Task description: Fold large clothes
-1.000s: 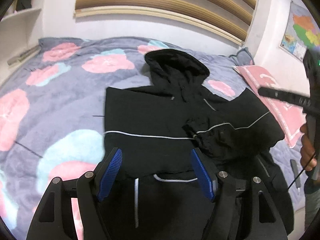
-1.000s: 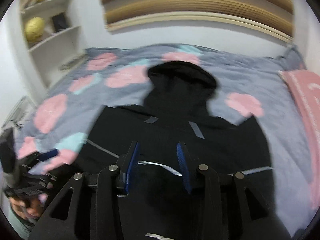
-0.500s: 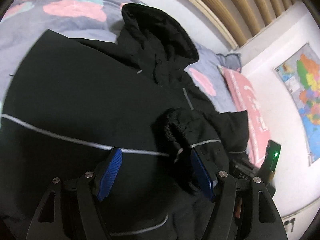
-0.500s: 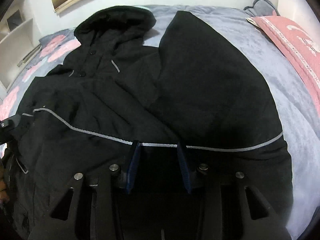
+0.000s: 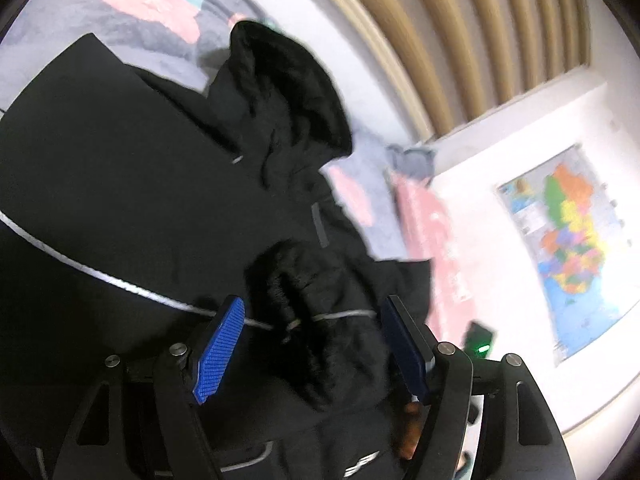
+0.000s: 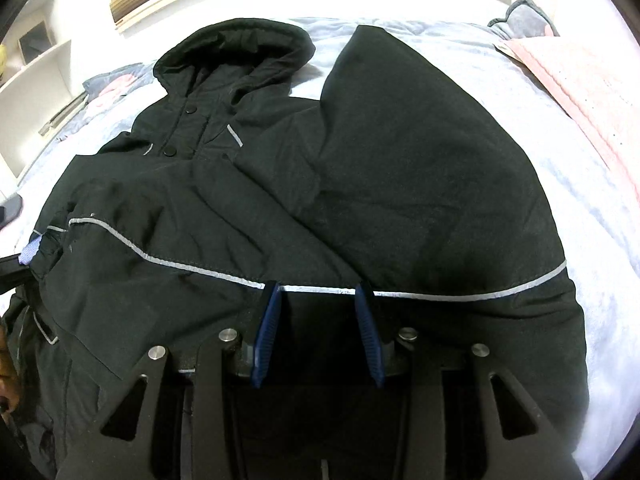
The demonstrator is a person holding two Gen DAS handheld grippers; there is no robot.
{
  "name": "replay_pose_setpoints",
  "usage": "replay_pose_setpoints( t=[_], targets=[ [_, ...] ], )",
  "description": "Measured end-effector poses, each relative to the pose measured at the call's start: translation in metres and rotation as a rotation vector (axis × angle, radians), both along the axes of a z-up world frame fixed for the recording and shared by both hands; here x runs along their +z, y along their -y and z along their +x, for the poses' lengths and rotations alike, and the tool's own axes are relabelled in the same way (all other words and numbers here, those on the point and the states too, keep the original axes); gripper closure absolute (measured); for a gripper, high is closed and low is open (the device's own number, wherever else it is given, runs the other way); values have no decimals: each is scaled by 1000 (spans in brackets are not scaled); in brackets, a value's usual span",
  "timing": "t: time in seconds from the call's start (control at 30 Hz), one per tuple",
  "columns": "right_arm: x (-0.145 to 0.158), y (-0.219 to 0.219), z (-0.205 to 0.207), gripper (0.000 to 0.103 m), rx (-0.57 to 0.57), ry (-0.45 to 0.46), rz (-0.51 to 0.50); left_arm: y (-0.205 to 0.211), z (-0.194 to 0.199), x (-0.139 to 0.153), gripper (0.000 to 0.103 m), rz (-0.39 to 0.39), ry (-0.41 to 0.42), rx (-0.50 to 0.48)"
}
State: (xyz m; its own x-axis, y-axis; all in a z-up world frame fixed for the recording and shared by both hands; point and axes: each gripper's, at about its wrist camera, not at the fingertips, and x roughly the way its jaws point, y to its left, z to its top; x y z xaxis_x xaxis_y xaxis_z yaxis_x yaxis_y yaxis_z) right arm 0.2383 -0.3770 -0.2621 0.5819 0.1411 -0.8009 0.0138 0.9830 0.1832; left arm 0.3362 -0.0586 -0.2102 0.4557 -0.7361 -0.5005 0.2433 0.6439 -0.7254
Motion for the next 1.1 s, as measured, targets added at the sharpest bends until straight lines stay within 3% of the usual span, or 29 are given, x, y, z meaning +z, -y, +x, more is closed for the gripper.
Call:
replay_pose_setpoints(
  t=[0.17, 0.2, 0.23, 0.27, 0.33, 0.43, 0.5, 0.53, 0.57, 0.63, 0.73, 0.77, 0.83, 0.9, 1.0, 1.1],
  targets=[
    [2, 0, -1, 61, -2, 4, -8, 38, 5, -7, 31, 107, -21, -76],
    [3, 0, -2, 61, -2, 7, -14, 49, 7, -8, 37, 153, -20, -83],
    [8, -2, -5, 59, 0, 11, -20, 57, 8, -8, 64, 202, -14, -85],
    [11, -2, -6, 57, -1, 12, -16, 66, 9, -8, 75, 262, -8, -92],
    [27, 2, -15, 57, 6, 15, 42, 67, 8, -2, 82, 299, 15, -93],
    [51, 11, -28, 56, 17, 56, 141, 41, -1, 23, 82, 281, 89, -46],
    [68, 15, -36, 56, 13, 84, 150, 14, -3, 45, 82, 272, 137, 8],
    [78, 19, -39, 48, 6, 99, 153, -2, -3, 55, 82, 271, 158, 32],
    [85, 22, -41, 34, -7, 110, 161, -20, -2, 65, 82, 274, 175, 56],
    [92, 26, -43, 24, -28, 123, 158, -54, -1, 76, 82, 286, 191, 99],
    [84, 19, -34, 25, -17, 90, 137, -97, 1, 71, 82, 296, 127, 125],
    [78, 15, -29, 31, -16, 69, 132, -107, 0, 63, 82, 311, 86, 125],
    [49, 2, -12, 46, -9, -23, 138, -115, 0, 37, 80, 343, -1, 94],
    [22, -8, -1, 46, -26, -85, 98, -120, -2, 8, 75, 385, -70, 93],
    [12, -24, 1, 46, -16, -84, -8, -125, -9, -2, 74, 351, -42, 99],
    [20, -23, 3, 46, -17, -112, -18, -130, -18, 15, 68, 373, -1, 126]
  ],
)
